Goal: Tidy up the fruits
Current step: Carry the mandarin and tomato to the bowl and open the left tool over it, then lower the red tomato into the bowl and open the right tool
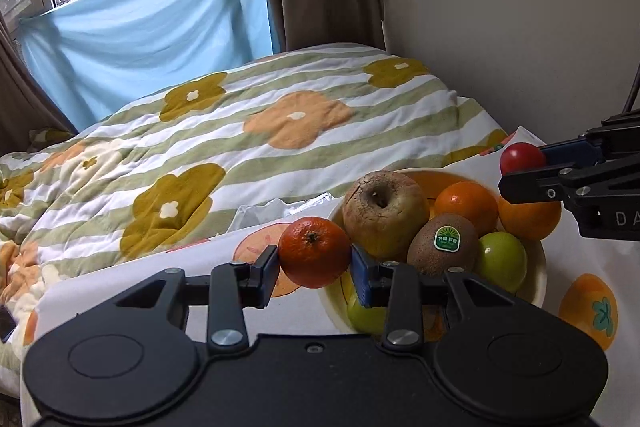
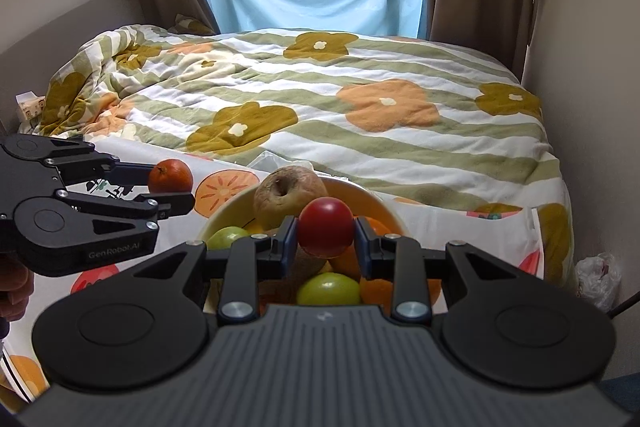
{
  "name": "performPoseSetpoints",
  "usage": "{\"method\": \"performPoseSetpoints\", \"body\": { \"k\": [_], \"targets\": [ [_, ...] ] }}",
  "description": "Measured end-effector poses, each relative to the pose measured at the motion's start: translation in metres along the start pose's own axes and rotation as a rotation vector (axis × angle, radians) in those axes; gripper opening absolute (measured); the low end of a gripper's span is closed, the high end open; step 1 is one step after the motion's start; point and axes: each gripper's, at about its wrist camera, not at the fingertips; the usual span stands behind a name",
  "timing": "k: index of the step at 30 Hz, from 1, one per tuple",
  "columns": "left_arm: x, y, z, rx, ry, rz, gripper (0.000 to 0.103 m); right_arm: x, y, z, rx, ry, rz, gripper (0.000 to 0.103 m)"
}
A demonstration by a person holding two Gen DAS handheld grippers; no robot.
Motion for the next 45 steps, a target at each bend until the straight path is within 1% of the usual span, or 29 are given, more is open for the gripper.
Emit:
{"method": "performPoseSetpoints", "body": {
  "k": [7,13,14,15,16,17,18,19,21,26,37,40,43,44,45],
  "targets": [
    [0.007,-0.030,0.008,-0.004,0.020,-0.061,0.042,0.004,-0.018,0.018,0.015,-0.020,-0.009,0.045],
    [0.009,-0.039,0.010,-0.010,0.031,-0.101,0.043,0.005,-0.022,0.021,0.019,-0.022,-0.015,0.045],
    [0.009,-0.040,0.010,-0.014,0.042,-0.107,0.047,0.005,-0.024,0.023,0.021,-0.028,-0.021,0.045],
    [0.009,-0.039,0.009,-0.015,0.048,-0.104,0.053,0.005,-0.026,0.024,0.026,-0.036,-0.025,0.045],
    [0.009,-0.037,0.009,-0.017,0.053,-0.093,0.072,0.005,-0.028,0.026,0.034,-0.046,-0.029,0.045],
    [0.010,-0.034,0.009,-0.015,0.056,-0.076,0.086,0.005,-0.028,0.027,0.038,-0.052,-0.031,0.045],
    [0.010,-0.030,0.009,-0.010,0.056,-0.059,0.090,0.005,-0.029,0.026,0.038,-0.053,-0.032,0.045],
    [0.011,-0.027,0.009,-0.009,0.055,-0.048,0.091,0.005,-0.029,0.027,0.037,-0.050,-0.031,0.045],
    [0.013,-0.024,0.008,-0.009,0.059,-0.051,0.091,0.007,-0.030,0.027,0.037,-0.044,-0.028,0.045],
    [0.012,-0.018,-0.001,-0.016,0.107,-0.077,0.092,0.014,-0.037,0.029,0.058,-0.029,-0.032,0.045],
    [0.000,-0.006,-0.012,0.032,0.134,-0.084,0.092,0.027,-0.077,0.044,0.116,-0.046,-0.092,0.045],
    [-0.004,-0.005,-0.014,0.040,0.146,-0.084,0.092,0.026,-0.086,0.045,0.124,-0.033,-0.098,0.045],
    [-0.005,-0.004,-0.015,0.052,0.153,-0.084,0.092,0.025,-0.092,0.045,0.151,-0.023,-0.095,0.047],
    [-0.006,-0.004,-0.015,0.056,0.155,-0.084,0.092,0.025,-0.092,0.046,0.153,-0.022,-0.083,0.051],
    [-0.006,-0.003,-0.015,0.059,0.155,-0.085,0.092,0.025,-0.092,0.046,0.151,-0.023,-0.079,0.065]
  ]
}}
Point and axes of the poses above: each gripper's, at about its wrist camera, not at the fingertips, and y roughly against the way its jaws point, z to its right, x to its top, and after that the axes turned 2 degrees about y, right-handed
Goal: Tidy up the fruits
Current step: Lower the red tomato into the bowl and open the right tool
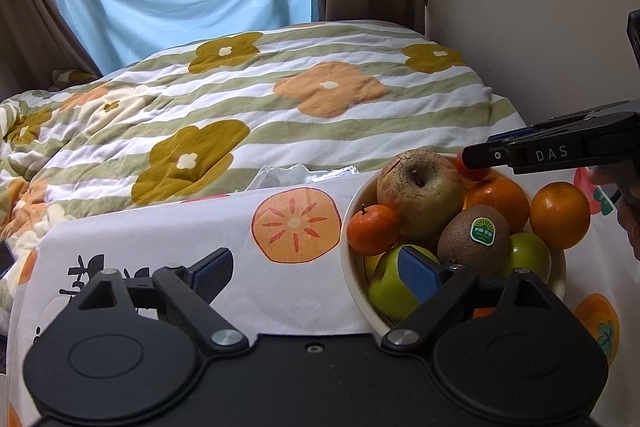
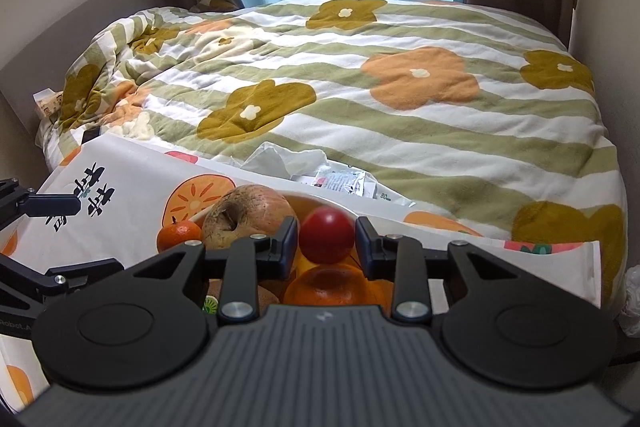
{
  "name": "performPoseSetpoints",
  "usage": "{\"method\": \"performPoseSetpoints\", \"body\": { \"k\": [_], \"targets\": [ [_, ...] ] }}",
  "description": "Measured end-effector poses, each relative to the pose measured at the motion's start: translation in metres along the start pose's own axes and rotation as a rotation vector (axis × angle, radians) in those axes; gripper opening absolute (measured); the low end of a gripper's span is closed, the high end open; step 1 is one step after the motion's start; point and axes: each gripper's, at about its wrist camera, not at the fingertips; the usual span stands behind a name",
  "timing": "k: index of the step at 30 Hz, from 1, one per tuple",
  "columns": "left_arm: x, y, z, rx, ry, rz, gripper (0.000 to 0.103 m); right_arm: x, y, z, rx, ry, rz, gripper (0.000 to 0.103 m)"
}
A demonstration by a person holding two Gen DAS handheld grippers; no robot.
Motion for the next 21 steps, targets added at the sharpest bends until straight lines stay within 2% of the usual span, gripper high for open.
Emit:
{"method": "performPoseSetpoints", "body": {
  "k": [2,3,12,21],
  "targets": [
    [-0.002,0.001,-0.001,0.010,0.001,-0.003,0.092,0.000,0.001,0.002,-0.002,-0.005,0.009,0.082],
    [-0.003,0.002,-0.002,0.014,0.004,-0.004,0.092,-0.001,0.002,0.004,0.003,-0.013,0.014,0.086],
    [-0.009,0.027,-0.014,0.039,0.022,0.017,0.092,0.001,0.029,-0.008,-0.019,-0.027,0.043,0.087],
    [-0.018,0.097,-0.035,0.053,0.066,0.133,0.092,-0.003,0.109,-0.058,-0.128,-0.027,0.110,0.087]
  ]
}}
Point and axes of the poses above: each gripper's, at about its wrist camera, not at the fingertips, and y roughly against the way its jaws point, z to its right, x to its top, and after that the axes turned 2 degrees about y, right-handed
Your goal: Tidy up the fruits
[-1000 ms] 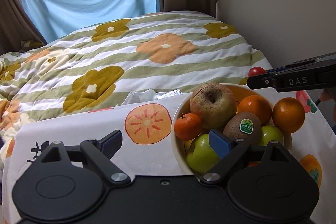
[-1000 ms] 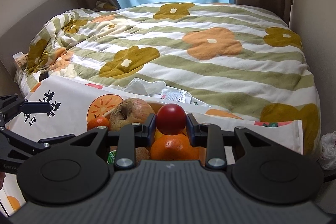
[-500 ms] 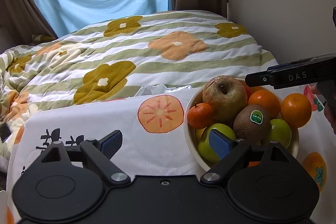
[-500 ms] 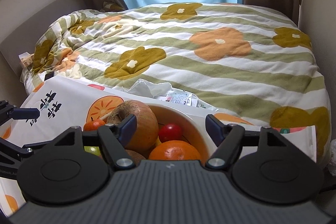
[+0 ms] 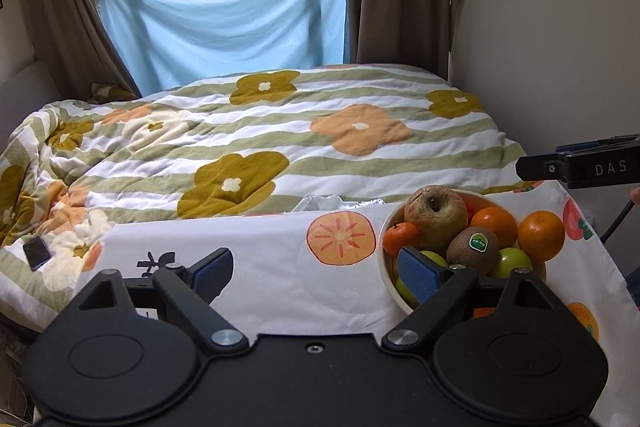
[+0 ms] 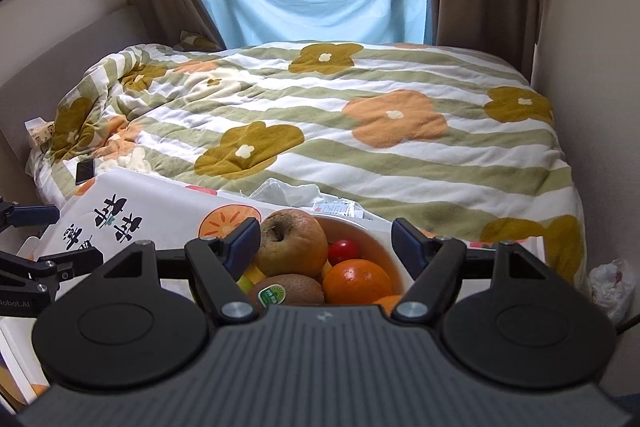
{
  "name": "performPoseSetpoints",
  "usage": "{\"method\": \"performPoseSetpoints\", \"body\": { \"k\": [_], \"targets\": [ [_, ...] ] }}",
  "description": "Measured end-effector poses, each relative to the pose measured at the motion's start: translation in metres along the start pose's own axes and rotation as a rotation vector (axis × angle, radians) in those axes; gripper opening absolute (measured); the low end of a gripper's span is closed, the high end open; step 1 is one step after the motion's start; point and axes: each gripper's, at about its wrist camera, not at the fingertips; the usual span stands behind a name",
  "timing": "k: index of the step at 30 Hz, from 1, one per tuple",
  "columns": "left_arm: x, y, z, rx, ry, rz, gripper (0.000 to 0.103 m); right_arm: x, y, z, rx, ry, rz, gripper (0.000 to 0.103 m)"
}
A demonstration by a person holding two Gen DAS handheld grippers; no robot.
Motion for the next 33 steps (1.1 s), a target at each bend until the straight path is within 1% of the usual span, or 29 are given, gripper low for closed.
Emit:
{"method": "performPoseSetpoints", "body": {
  "k": [3,8,10,11,12,16,19,21,22,26,29,33],
  "targets": [
    [0.000,0.027,-0.006,-0.009,-0.001,0.024,0.092,-0.006,0.034,-0.016,-0.042,-0.012,0.008,0.087],
    [-0.003,0.074,-0.016,-0.001,-0.024,0.088,0.092,-0.024,0.087,-0.051,-0.121,-0.012,0.018,0.087],
    [-0.005,0.090,-0.022,0.000,-0.024,0.104,0.092,-0.031,0.104,-0.066,-0.146,-0.013,0.025,0.090],
    [-0.008,0.099,-0.025,-0.001,-0.025,0.112,0.092,-0.035,0.113,-0.073,-0.159,-0.013,0.028,0.097],
    [-0.011,0.105,-0.028,-0.002,-0.026,0.121,0.092,-0.038,0.120,-0.079,-0.172,-0.015,0.032,0.101],
    [-0.021,0.128,-0.039,0.000,-0.037,0.145,0.092,-0.052,0.143,-0.104,-0.216,-0.040,0.034,0.101],
    [-0.031,0.140,-0.045,0.005,-0.042,0.152,0.092,-0.062,0.155,-0.120,-0.232,-0.043,0.036,0.102],
    [-0.037,0.148,-0.047,0.019,-0.040,0.160,0.098,-0.069,0.162,-0.131,-0.258,-0.045,0.052,0.103],
    [-0.041,0.151,-0.048,0.027,-0.038,0.164,0.103,-0.073,0.165,-0.137,-0.261,-0.047,0.062,0.103],
    [-0.056,0.161,-0.053,0.023,-0.035,0.165,0.103,-0.080,0.168,-0.149,-0.274,-0.059,0.043,0.103],
    [-0.064,0.166,-0.059,0.034,-0.027,0.163,0.103,-0.086,0.170,-0.153,-0.283,-0.069,0.033,0.103],
    [-0.067,0.168,-0.064,0.037,-0.019,0.154,0.103,-0.089,0.172,-0.156,-0.298,-0.067,0.031,0.103]
  ]
}}
Point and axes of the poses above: each gripper's, at about its wrist camera, not at the fingertips, and y roughly against the way its jaws point, z to its right, x to its top, and after that the axes turned 2 degrees about y, right-handed
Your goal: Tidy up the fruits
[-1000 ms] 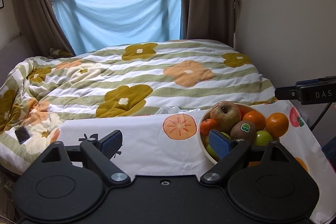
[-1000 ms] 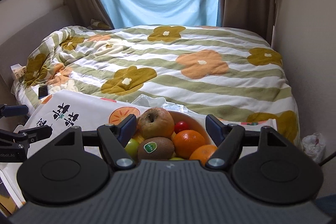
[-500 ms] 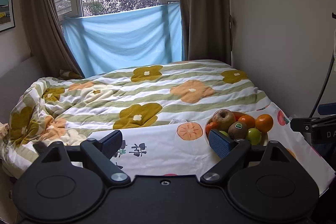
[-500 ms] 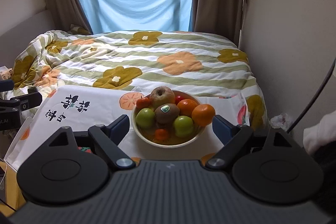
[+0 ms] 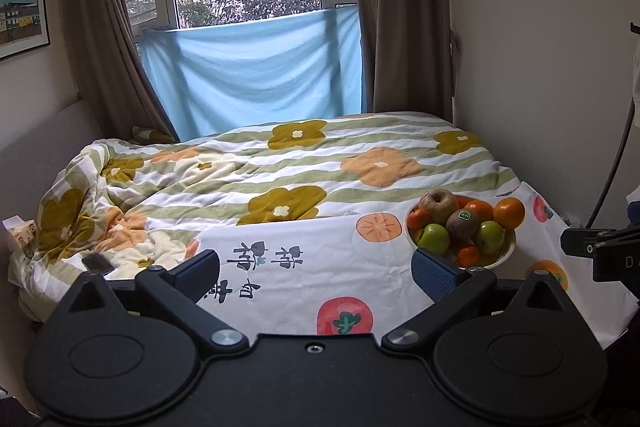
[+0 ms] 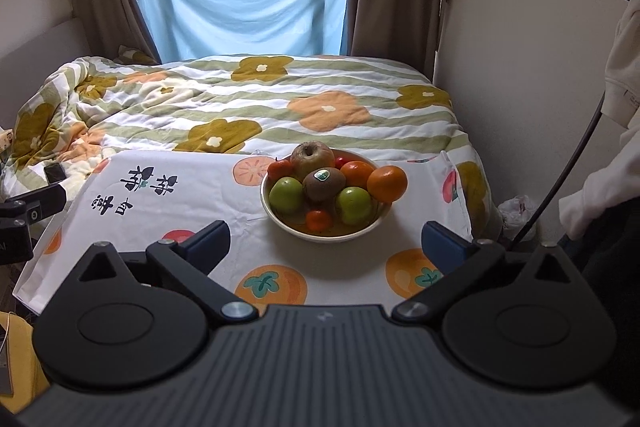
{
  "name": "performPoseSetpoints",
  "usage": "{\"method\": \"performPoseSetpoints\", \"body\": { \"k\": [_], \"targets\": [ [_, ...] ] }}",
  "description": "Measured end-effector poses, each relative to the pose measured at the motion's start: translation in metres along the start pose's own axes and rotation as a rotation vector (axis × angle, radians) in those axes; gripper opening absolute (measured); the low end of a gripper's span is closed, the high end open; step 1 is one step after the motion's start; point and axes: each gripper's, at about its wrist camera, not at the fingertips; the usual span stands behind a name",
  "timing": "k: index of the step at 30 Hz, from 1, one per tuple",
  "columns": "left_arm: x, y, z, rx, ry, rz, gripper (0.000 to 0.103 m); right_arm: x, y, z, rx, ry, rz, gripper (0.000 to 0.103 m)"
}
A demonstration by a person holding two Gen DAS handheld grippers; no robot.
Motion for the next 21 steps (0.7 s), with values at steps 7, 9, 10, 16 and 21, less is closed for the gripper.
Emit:
{"method": "performPoseSetpoints", "body": {
  "k": [7,9,10,16,21],
  "targets": [
    [-0.0024,0.0029,-0.0042,-0.008,0.001,-0.002,0.103,-0.0020,0.0044,-0.0001,-0.007,-0.001,0.004,0.103],
    [-0.0032,0.0035,-0.0039,-0.008,-0.001,-0.002,0.103,-0.0017,0.0048,0.0006,-0.009,-0.002,0.005,0.103],
    [-0.0038,0.0043,-0.0037,-0.008,-0.001,-0.002,0.103,-0.0016,0.0052,0.0008,-0.009,-0.004,0.004,0.103],
    [-0.0046,0.0051,-0.0041,-0.007,0.001,-0.004,0.103,-0.0011,0.0058,0.0010,-0.007,-0.010,0.001,0.103],
    [-0.0047,0.0042,-0.0067,-0.008,0.006,-0.008,0.103,-0.0017,0.0054,-0.0012,-0.008,-0.009,-0.002,0.103]
  ]
}}
Point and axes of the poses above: each gripper's, at about its wrist camera, not at the fingertips, and y roughly against the way its jaws point, z to its right, x to its top, and after that the axes turned 2 degrees about y, right-handed
